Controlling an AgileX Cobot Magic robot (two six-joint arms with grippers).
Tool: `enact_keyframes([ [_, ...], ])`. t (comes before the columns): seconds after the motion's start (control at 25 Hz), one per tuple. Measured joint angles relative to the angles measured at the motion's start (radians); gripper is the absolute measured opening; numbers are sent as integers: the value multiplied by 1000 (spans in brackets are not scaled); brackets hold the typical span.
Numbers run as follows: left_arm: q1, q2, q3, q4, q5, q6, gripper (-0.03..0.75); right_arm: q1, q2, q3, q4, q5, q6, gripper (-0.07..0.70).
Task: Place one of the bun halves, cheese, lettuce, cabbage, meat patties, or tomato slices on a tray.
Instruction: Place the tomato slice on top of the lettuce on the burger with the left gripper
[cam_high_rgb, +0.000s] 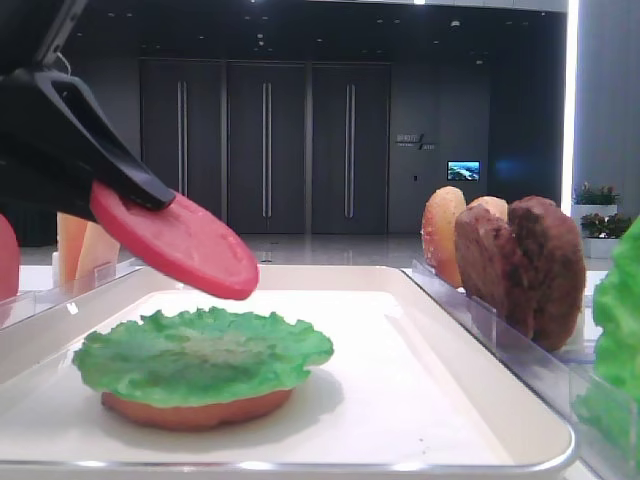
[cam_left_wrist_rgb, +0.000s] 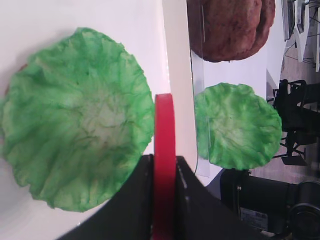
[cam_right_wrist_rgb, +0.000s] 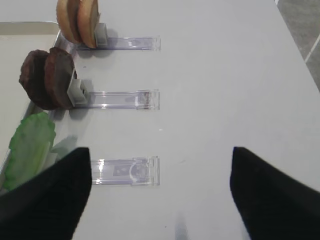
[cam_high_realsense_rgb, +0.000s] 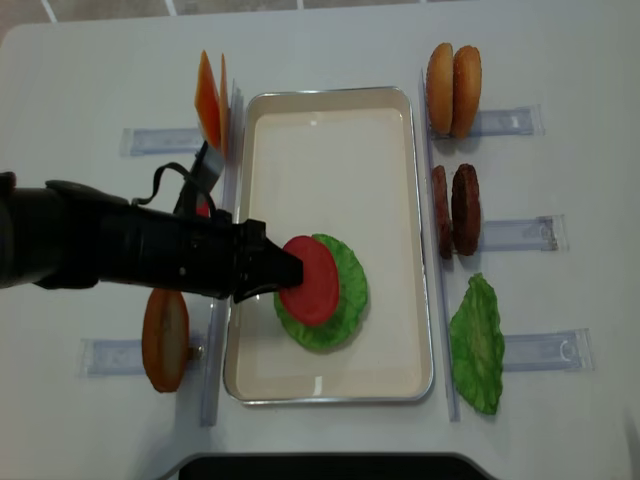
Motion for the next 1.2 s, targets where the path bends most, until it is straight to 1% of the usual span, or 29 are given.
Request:
enact_keyframes([
  [0.2, 0, 1, 0, 1, -2, 0, 55, 0, 0, 0, 0, 0, 0, 543],
  [0.48, 0, 1, 0, 1, -35, 1, 55, 0, 0, 0, 1, 0, 0, 543],
  [1.04, 0, 1, 0, -14, -33, 33, 55, 0, 0, 0, 1, 0, 0, 543],
  [1.2, 0, 1, 0, -34, -18, 47, 55, 0, 0, 0, 1, 0, 0, 543],
])
